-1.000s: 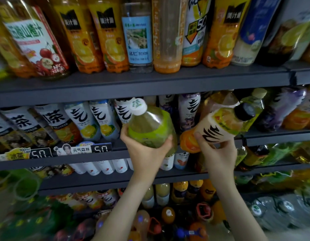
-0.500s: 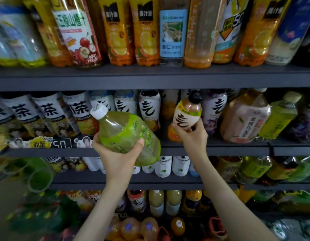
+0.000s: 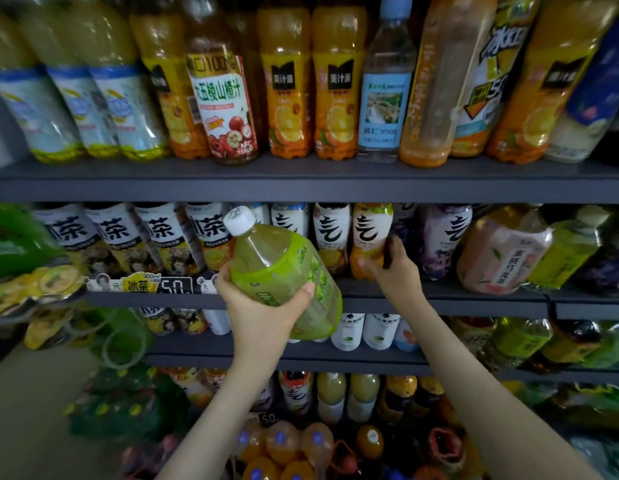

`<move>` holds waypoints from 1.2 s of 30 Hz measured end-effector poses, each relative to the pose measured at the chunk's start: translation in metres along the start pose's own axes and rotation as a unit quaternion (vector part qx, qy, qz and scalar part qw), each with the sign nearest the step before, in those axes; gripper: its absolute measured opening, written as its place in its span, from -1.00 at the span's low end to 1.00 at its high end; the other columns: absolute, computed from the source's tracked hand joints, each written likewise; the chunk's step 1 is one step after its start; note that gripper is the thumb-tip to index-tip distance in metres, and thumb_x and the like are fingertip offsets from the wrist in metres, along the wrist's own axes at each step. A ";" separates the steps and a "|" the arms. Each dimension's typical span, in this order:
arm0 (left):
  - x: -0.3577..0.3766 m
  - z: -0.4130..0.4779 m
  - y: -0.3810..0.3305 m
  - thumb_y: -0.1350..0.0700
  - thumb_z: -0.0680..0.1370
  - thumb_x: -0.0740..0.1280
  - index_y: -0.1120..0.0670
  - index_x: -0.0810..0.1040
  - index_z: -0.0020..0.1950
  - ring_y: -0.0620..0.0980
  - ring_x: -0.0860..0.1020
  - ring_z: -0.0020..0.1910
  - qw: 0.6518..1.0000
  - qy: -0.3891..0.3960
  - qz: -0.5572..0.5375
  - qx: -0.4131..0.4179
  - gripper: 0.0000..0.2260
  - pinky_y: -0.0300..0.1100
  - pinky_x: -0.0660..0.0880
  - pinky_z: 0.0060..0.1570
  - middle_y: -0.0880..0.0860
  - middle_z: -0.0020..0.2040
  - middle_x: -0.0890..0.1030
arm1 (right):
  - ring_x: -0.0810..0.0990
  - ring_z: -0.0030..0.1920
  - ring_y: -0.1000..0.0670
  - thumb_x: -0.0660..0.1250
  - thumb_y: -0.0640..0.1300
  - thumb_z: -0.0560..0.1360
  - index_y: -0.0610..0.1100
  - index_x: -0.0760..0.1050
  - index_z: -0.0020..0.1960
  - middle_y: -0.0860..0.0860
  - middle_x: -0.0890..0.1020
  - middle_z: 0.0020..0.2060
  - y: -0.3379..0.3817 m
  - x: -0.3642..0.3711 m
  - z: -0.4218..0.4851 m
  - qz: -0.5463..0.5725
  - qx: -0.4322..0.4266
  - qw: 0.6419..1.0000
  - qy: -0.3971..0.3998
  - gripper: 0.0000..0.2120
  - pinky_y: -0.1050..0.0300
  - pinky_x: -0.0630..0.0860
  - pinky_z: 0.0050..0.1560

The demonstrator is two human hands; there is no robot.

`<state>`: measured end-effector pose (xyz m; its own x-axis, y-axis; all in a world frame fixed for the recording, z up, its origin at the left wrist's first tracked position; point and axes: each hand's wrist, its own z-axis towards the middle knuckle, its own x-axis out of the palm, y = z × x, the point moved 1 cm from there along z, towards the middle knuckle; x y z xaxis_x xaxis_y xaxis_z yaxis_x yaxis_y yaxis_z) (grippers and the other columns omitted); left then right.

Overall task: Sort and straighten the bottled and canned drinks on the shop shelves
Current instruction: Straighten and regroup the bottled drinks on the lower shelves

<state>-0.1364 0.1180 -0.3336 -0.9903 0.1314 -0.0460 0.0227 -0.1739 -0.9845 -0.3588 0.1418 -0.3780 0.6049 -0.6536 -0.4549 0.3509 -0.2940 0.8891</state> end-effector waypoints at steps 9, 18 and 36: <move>-0.005 -0.004 -0.121 0.05 0.27 0.60 -0.05 0.17 0.25 -0.29 0.46 -0.08 0.990 0.132 0.040 -0.030 -0.26 -0.53 0.39 -0.28 -0.19 0.00 0.44 | 0.49 0.24 0.23 0.60 -0.12 0.27 0.28 0.13 0.31 0.22 0.48 0.23 0.160 -0.058 -0.120 0.106 -0.163 0.947 0.256 -0.14 0.27 0.49 0.15; -0.001 0.015 -0.216 -0.25 0.33 0.36 -0.17 0.39 0.23 -0.20 0.53 0.10 0.888 0.456 0.039 -0.041 -0.50 -0.25 0.50 0.04 -0.17 0.15 0.54 | 0.66 0.05 -0.04 0.58 -0.15 0.19 0.08 0.29 0.32 -0.02 0.62 0.10 0.188 -0.120 -0.148 0.328 -0.033 0.936 0.125 -0.21 -0.01 0.62 -0.09; 0.154 -0.146 -0.193 -0.10 0.36 0.52 -0.03 0.57 0.20 -0.04 0.64 0.05 0.838 0.529 -0.020 -0.134 -0.55 0.02 0.54 0.13 -0.04 0.07 0.67 | 0.59 0.16 0.04 0.42 0.31 0.28 0.18 0.43 0.22 0.13 0.60 0.16 0.073 -0.306 -0.196 0.235 0.096 0.962 0.104 -0.44 -0.09 0.48 0.26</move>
<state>-0.2734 0.3147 -0.1753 -0.3188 0.9478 0.0032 0.1637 0.0584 -0.9848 -0.3784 0.4573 -0.1842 0.8008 -0.5987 0.0162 -0.1224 -0.1370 0.9830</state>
